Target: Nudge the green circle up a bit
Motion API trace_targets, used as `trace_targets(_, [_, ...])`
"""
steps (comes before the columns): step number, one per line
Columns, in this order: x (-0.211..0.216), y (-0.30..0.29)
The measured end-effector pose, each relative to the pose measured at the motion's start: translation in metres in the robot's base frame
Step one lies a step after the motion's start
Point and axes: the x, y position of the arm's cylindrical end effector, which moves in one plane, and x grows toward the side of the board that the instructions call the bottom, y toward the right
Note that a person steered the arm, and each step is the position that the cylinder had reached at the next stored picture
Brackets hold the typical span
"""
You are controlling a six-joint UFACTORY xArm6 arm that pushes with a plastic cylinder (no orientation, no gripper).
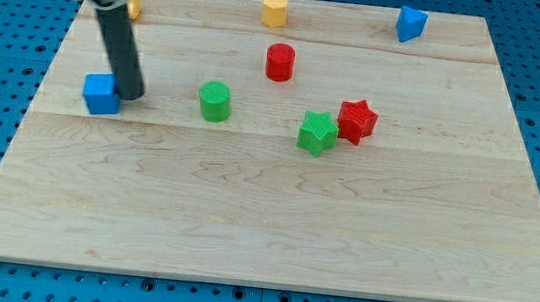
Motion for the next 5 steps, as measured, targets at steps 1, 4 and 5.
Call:
trace_targets(1, [-0.002,-0.008])
trace_targets(4, [0.007,0.002])
trace_targets(5, [0.025,0.060])
